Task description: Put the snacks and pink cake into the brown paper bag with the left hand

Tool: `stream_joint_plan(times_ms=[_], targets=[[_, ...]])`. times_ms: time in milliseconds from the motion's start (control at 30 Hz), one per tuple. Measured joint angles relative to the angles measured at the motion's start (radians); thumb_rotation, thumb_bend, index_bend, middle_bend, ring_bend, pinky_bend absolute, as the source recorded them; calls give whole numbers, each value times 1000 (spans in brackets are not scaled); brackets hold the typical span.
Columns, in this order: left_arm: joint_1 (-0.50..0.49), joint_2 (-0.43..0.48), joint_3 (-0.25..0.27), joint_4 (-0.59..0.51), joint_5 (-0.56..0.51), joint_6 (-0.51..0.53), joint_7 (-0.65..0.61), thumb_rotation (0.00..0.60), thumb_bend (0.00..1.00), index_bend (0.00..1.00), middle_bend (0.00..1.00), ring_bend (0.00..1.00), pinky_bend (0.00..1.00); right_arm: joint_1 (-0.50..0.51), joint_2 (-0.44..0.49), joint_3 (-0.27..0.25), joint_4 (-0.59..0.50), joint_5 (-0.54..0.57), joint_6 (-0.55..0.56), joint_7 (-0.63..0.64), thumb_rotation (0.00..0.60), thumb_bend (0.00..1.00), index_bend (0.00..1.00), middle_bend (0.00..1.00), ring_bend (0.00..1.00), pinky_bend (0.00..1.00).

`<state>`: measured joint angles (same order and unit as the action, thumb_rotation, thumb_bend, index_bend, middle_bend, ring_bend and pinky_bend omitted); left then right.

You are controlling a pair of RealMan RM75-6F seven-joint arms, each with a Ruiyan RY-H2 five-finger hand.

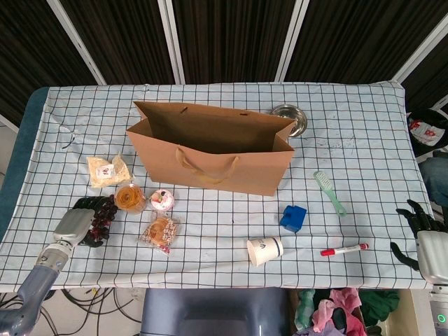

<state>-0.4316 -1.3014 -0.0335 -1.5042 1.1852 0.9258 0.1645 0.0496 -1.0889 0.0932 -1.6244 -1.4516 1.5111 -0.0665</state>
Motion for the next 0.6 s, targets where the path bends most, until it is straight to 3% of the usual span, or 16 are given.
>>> stream_joint_plan(times_ms=[600], targets=[[-20, -6, -8, 8, -36, -9, 31, 600, 13, 27, 57, 0, 0, -3, 4, 2, 0, 2, 4, 6, 600, 210, 217, 110, 244, 318]])
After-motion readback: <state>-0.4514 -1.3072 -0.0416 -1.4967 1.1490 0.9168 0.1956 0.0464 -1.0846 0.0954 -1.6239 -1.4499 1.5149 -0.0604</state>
